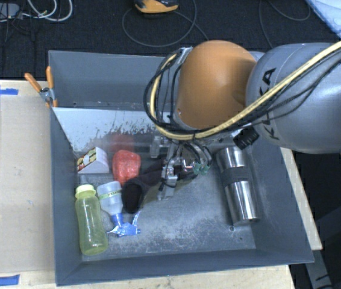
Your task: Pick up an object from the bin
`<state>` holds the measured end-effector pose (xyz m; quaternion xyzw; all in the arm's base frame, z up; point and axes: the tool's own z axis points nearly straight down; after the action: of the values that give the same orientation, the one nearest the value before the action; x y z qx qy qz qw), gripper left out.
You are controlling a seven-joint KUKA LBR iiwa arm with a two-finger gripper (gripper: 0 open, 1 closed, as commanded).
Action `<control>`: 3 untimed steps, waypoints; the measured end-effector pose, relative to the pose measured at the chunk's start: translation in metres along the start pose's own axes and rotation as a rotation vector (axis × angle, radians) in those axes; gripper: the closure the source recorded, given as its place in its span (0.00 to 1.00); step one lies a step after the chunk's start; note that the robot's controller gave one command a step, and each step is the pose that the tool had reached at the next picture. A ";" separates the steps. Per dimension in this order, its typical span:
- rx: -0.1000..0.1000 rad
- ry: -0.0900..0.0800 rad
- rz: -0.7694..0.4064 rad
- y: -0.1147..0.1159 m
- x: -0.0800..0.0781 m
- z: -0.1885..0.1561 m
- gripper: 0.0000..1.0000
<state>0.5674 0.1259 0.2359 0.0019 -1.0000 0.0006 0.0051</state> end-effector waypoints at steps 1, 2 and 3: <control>-0.001 -0.008 0.004 -0.001 -0.001 -0.005 0.00; -0.001 -0.009 -0.101 0.002 -0.005 0.042 0.00; 0.000 -0.009 -0.473 0.005 -0.017 0.069 0.00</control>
Offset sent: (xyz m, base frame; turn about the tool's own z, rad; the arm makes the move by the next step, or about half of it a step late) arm 0.0114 0.0079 -0.1659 -0.3609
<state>0.5833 0.1307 0.1671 0.2362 -0.9717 -0.0006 0.0005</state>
